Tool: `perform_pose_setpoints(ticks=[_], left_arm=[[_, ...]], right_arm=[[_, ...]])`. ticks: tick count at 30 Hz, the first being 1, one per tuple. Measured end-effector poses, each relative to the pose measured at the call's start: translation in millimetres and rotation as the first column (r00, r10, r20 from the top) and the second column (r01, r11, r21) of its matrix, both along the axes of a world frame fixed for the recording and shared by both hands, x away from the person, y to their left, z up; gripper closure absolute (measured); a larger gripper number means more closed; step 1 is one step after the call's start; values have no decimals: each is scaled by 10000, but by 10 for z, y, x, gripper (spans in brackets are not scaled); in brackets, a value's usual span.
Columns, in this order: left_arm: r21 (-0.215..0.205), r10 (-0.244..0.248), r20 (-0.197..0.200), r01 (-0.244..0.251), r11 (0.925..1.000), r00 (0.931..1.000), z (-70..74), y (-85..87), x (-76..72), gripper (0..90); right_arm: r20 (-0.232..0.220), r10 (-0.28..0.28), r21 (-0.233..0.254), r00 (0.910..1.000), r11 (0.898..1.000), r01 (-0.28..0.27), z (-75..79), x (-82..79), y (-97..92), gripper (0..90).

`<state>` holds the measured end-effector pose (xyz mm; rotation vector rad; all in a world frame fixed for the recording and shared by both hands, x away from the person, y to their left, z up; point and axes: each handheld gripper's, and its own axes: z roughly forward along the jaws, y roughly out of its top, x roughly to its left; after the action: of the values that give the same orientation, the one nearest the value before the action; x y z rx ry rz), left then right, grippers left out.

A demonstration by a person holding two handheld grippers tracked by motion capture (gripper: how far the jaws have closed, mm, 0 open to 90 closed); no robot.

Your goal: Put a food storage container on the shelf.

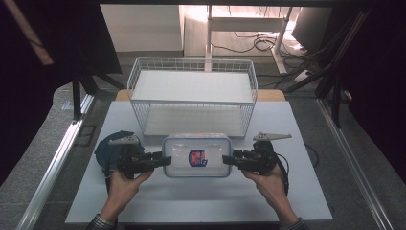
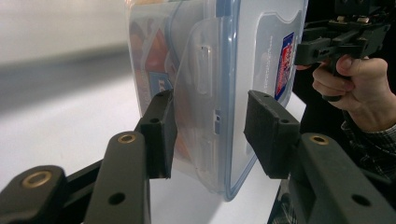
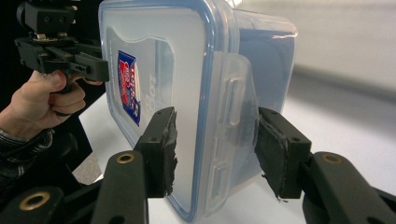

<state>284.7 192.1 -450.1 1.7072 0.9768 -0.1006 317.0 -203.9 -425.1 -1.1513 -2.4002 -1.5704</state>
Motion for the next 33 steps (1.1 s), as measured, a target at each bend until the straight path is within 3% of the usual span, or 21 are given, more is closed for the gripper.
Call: perform_pose_setpoints(ticks=[7, 22, 33], left_arm=[[-7, 196, 489, -196, 9998, 9986, 366, 52, 182, 540], [-287, 547, 966, -522, 9982, 9938, 824, 229, 523, 537], [-482, 709, 1249, -653, 9967, 9896, 1223, 317, 859, 536]], right_arm=[[325, -59, 300, 9995, 9995, 49, 310, 170, 35, 503], [890, -29, 585, 9960, 9983, -23, 794, 564, 221, 509], [1178, -70, 680, 9930, 9977, -10, 1169, 866, 303, 509]])
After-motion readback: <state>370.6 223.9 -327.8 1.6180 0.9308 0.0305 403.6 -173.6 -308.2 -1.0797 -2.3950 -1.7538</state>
